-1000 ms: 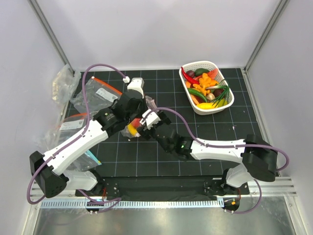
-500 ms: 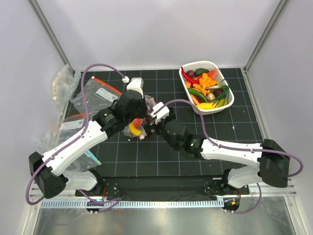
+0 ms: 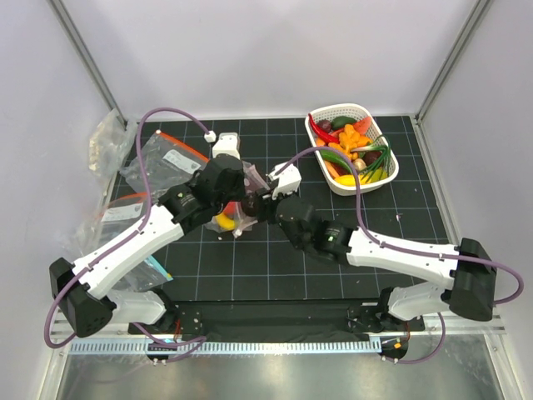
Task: Place the food in the zip-top bag and seal the zipper
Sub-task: Place the fake fruit in the zipper food storage bag, then adjust the zipper food storage bag at the center of the board.
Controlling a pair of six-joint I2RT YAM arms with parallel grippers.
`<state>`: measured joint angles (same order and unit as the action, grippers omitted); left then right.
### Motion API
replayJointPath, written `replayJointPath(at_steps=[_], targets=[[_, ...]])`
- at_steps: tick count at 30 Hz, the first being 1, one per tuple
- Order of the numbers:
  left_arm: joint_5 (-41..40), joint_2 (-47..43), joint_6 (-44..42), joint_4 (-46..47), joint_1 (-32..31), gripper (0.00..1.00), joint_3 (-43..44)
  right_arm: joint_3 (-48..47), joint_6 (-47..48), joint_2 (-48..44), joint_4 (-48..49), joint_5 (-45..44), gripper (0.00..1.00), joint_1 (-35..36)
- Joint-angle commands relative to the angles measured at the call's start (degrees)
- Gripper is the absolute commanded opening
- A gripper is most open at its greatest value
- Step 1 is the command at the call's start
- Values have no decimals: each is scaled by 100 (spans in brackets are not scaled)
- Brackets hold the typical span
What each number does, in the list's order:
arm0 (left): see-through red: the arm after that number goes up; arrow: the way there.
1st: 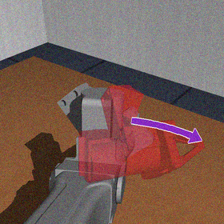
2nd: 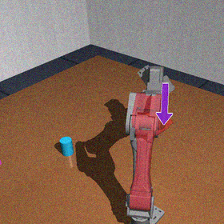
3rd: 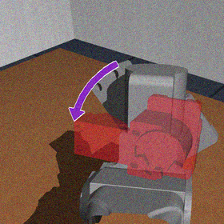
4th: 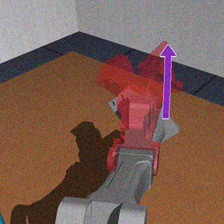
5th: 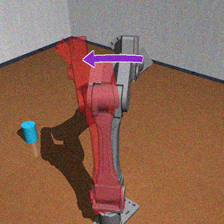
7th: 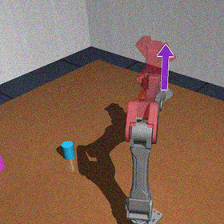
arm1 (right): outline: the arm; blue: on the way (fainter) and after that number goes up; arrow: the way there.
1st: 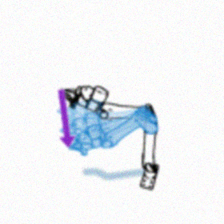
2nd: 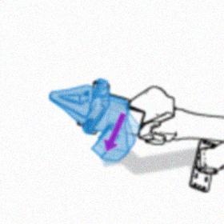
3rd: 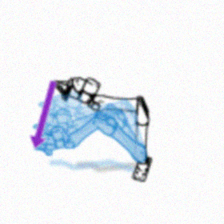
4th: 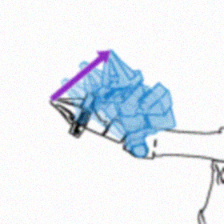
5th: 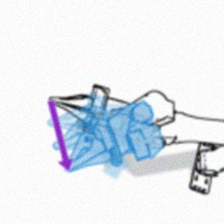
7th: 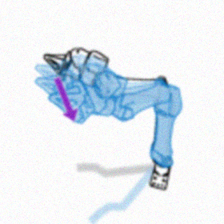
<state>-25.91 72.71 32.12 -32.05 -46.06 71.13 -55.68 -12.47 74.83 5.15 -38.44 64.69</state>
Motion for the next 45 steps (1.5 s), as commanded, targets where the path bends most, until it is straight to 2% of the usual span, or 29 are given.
replayJointPath(at_steps=[1, 6, 9, 10, 12, 13, 15, 19, 23, 24, 25, 27, 31, 32, 34, 35, 36, 38, 39, 42, 45], targets=[[-388, -116, 22, 67, -8, 0, 164, -425, -790, 198, -610, -218, 62, -96], [-511, -248, 75, 68, 18, 0, 111, -856, -1213, 743, -1208, 81, 62, -394], [-660, -371, 93, 138, 18, 1, 6, -953, -1424, 972, -1279, 423, 53, -562], [-696, -389, 93, 147, 18, 1, -3, -971, -1451, 998, -1297, 555, 29, -597], [-740, -398, 67, 138, 18, 0, 14, -1128, -1460, 1025, -1454, 610, 7, -650], [-862, -389, -3, 103, -51, 0, 41, -1164, -1408, 990, -1594, 540, 1, -650], [-985, -354, -65, 59, -122, 0, 111, -1112, -1207, 719, -1631, 260, 1, -650], [-1319, 137, -171, -634, -368, 1, 655, -1129, -775, 191, -1911, -278, 1, -641], [-1294, 621, -206, -978, -412, 0, 1007, -1129, -502, -30, -1965, -358, 2, -650], [-1294, 683, -206, -952, -404, 0, 999, -1121, -485, -3, -1956, -332, 17, -659], [-1320, 701, -206, -935, -412, 0, 990, -1112, -502, 14, -1939, -122, 25, -790], [-1390, 701, -215, -917, -412, 1, 973, -1059, -607, 32, -1877, 361, 33, -1018], [-1750, 596, -197, -855, -360, 2, 850, -691, -932, -143, -1465, 1494, 42, -1677], [-1890, 561, -180, -803, -316, 2, 806, -533, -959, -205, -1360, 1854, 53, -1870], [-2075, 421, -136, -794, -210, 2, 744, -427, -907, -415, -1139, 2094, 68, -1951], [-2215, 359, -110, -802, -201, 1, 709, -269, -776, -512, -1000, 2347, 84, -1951], [-2538, 280, -101, -802, -210, 0, 674, -172, -722, -617, -728, 2445, 88, -1951], [-3118, -54, -109, -724, -271, 0, 473, 99, -713, -924, -551, 2603, 96, -1960], [-3922, -185, -135, -636, -446, 0, 367, 171, -696, -1022, -263, 2622, 96, -1977], [-5323, -599, -390, -250, -902, 0, 59, 242, -599, -1207, -216, 2762, 98, -2082], [-5197, -749, -802, 242, -1001, 1, -187, 259, -590, -1278, -295, 2596, 98, -2135]])
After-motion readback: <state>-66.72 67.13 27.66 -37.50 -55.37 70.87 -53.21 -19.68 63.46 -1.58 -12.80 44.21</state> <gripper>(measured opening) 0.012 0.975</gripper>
